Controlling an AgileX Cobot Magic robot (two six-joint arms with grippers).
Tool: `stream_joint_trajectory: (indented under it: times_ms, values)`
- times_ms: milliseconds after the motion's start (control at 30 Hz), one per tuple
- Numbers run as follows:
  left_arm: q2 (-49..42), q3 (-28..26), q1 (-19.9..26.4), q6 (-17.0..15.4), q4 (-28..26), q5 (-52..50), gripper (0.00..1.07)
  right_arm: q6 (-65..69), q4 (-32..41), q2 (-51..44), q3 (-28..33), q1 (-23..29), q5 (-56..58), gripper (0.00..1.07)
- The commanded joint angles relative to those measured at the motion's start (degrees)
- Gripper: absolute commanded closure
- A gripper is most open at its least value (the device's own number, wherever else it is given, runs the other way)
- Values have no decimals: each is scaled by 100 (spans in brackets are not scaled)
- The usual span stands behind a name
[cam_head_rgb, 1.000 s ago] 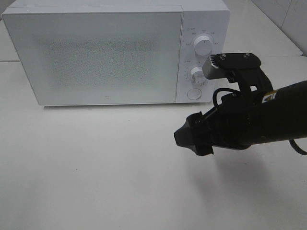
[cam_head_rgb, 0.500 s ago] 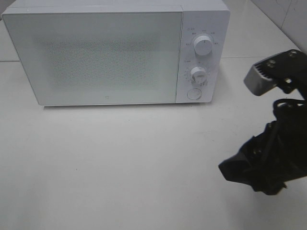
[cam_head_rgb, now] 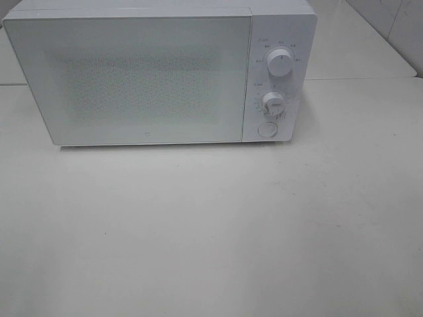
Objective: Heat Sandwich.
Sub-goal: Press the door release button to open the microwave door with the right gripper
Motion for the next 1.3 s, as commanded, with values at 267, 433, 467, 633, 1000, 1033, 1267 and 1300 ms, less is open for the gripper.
stream_joint_trajectory:
  times_ms: [267,433,467,633,1000,1033,1267,1300]
  values:
    - [-115,11,40,6,0,-40,9,567,-103,-1295,52,-275,550,32]
    - [-115,11,40,6,0,-40,9,556,-74,-1713,418,-1060,516,32]
    - [-115,11,40,6,0,-40,9,544,-74,-1879,556,-1387,493,32]
    - [-115,11,40,6,0,-40,9,487,-80,-2292,739,-2194,453,32]
    - [-115,11,40,6,0,-40,9,481,-6,-3272,980,-2796,-74,32]
    - [-115,11,40,6,0,-40,9,441,23,-3369,974,-2796,-74,32]
    - [-86,11,40,0,-6,-40,9,407,46,-3575,968,-2796,-74,32]
    - [-86,11,40,0,-6,-40,9,407,46,-3575,968,-2796,-74,32]
